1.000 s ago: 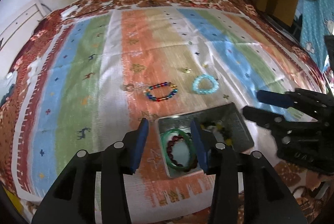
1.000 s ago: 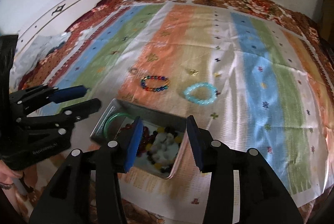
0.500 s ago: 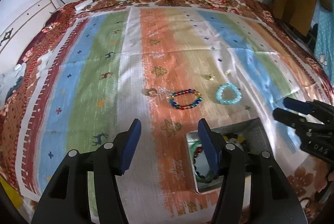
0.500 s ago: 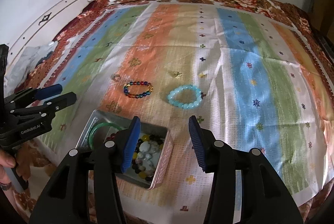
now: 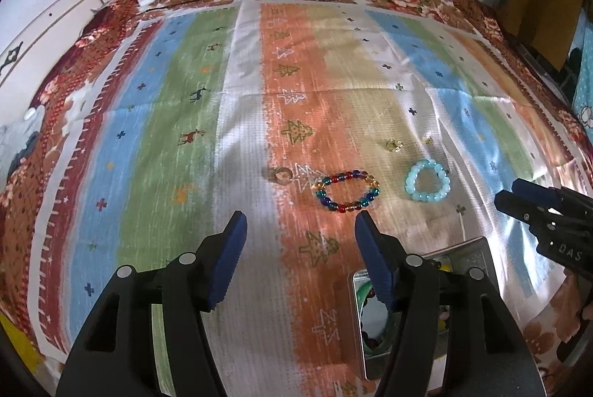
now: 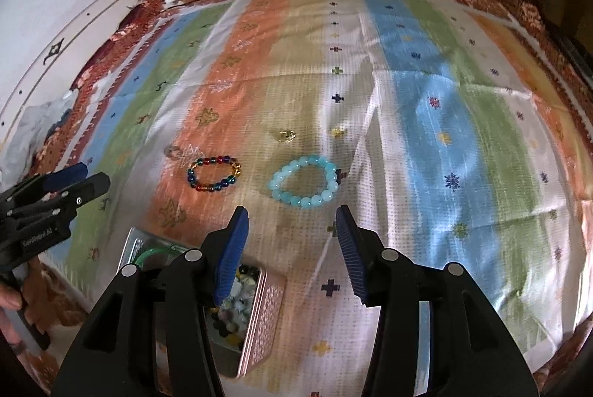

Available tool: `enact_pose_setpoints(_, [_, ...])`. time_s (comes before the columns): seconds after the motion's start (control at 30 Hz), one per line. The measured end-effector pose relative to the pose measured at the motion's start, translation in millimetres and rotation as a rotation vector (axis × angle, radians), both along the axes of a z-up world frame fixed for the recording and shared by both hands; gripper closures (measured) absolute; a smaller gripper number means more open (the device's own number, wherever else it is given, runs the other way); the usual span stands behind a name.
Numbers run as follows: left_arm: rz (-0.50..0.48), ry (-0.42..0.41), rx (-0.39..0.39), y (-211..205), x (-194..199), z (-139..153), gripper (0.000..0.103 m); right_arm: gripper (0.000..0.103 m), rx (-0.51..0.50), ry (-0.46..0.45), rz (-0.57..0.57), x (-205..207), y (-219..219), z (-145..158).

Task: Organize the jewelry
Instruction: 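Move both tools toward the silver ring and pale blue bead bracelet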

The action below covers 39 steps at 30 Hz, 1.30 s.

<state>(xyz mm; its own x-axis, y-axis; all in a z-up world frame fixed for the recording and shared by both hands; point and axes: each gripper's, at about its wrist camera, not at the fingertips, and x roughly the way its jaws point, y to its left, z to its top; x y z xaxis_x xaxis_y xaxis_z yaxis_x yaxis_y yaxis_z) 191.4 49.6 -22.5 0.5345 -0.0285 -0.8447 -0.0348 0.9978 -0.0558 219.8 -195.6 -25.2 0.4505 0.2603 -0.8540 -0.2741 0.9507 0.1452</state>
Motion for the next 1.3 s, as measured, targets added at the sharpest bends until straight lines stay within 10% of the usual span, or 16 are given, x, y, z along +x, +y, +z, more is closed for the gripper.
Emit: enact_pose_setpoints(1.3, [0.035,0.142,-0.001,16.6,84.1,-47.4,0.041,0.053,-0.127,0.082,0.006,68.0,10.8,-47.7])
